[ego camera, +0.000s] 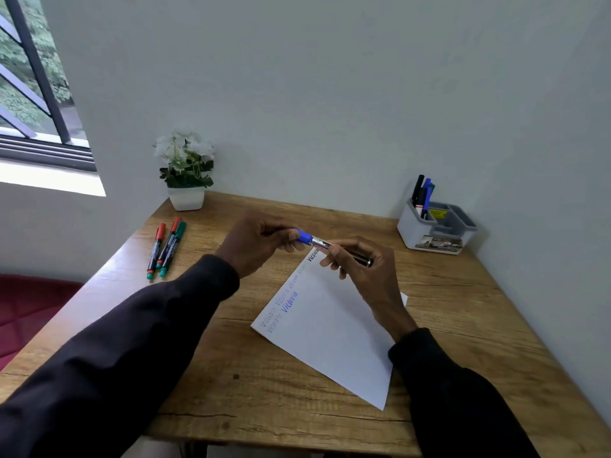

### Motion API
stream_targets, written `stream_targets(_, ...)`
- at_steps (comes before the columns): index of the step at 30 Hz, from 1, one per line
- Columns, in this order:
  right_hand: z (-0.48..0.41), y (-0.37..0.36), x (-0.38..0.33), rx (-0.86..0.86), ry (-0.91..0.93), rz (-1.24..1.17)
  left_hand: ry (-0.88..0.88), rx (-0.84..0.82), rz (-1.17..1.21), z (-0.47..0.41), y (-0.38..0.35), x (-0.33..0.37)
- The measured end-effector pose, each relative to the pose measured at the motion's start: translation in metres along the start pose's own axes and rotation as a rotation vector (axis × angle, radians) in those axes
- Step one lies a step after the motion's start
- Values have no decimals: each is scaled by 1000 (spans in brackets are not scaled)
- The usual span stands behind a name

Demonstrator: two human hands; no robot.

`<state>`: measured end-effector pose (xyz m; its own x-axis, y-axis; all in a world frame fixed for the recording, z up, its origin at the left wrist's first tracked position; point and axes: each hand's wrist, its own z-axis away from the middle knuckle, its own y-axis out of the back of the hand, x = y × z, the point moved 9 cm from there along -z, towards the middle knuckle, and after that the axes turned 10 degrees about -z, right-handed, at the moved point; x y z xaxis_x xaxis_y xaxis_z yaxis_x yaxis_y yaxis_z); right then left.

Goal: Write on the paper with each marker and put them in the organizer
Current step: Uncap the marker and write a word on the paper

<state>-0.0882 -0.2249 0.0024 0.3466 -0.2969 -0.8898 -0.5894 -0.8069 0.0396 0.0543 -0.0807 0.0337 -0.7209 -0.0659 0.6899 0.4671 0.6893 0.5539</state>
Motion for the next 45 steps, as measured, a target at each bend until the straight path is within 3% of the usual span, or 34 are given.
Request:
stream_targets(5, -15, 8, -10, -31, 48, 386, 99, 73, 216, -13, -9, 3)
stream_targets(11, -38, 39, -20, -19, 79, 412, 94, 99, 260, -40, -23, 18)
stream_targets(16, -63, 113, -23, 183, 88, 366, 79, 80, 300, -51, -36, 21)
stream_targets(20, -84, 178, -37, 383, 146, 475, 80, 53, 281, -52, -45, 22)
stream_targets(25, -113, 223, -48, 439, 157, 549, 72, 72, 231, -56, -43, 21)
stream_targets(45, -130, 208, 18, 264, -49, 762, 153, 83, 151, -40, -23, -11)
